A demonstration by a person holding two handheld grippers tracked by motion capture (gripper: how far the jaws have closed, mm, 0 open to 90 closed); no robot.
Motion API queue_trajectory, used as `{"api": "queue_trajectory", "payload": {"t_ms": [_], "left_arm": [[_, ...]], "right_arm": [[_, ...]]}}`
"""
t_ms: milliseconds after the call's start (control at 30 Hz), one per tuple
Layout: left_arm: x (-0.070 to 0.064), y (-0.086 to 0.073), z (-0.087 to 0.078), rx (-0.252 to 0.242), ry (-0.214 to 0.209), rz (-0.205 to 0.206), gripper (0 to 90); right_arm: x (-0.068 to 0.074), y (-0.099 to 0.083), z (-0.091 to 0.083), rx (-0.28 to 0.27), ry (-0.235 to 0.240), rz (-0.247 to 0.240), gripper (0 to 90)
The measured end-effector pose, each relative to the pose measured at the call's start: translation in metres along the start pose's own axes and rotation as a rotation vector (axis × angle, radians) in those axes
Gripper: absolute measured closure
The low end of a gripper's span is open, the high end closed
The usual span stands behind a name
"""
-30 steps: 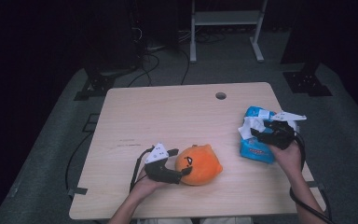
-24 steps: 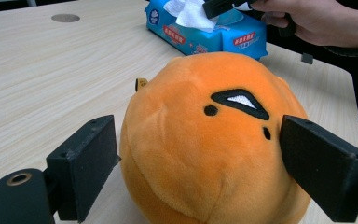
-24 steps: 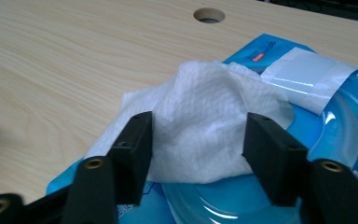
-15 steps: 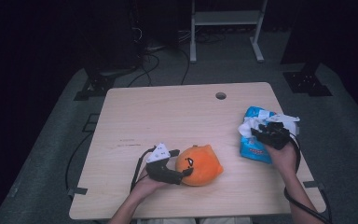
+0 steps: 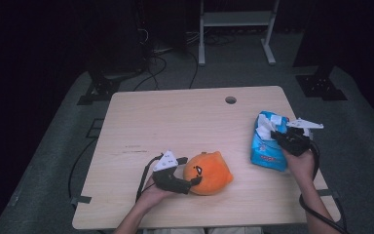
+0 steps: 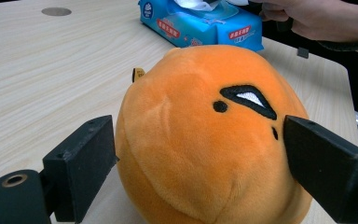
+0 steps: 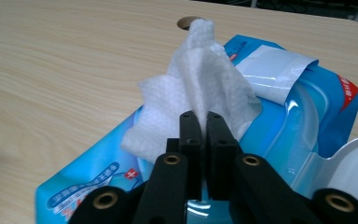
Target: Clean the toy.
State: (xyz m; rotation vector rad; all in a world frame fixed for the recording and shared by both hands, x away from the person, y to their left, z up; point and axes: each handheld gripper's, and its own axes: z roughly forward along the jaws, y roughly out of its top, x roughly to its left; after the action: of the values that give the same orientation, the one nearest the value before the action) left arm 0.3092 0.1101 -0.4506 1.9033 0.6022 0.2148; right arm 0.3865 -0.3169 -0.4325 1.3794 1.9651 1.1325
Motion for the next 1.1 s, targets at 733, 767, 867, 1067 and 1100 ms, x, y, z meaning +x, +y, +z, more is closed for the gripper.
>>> {"api": "queue_trajectory", "payload": {"t_ms": [733,767,867,1067,1100], "left_arm": [[-0.002,-0.004,0.003,0.006,-0.014,-0.018,9.9],[-0.002,-0.004,0.003,0.007,-0.014,-0.016,9.9],[-0.002,-0.003,0.004,0.008,-0.014,-0.012,9.8],[-0.003,-0.004,0.004,0.011,-0.014,-0.012,9.7],[-0.003,-0.004,0.004,0.014,-0.015,-0.007,9.7]], "right_arm": [[0.055,-0.015,-0.090,-0.154,0.337,-0.076,87.1],[0.064,-0.015,-0.095,-0.159,0.358,-0.102,87.1],[0.092,-0.015,-0.109,-0.175,0.420,-0.170,87.1],[0.130,-0.015,-0.130,-0.188,0.587,-0.196,87.1],[0.130,-0.015,-0.130,-0.188,0.587,-0.196,87.1]]}}
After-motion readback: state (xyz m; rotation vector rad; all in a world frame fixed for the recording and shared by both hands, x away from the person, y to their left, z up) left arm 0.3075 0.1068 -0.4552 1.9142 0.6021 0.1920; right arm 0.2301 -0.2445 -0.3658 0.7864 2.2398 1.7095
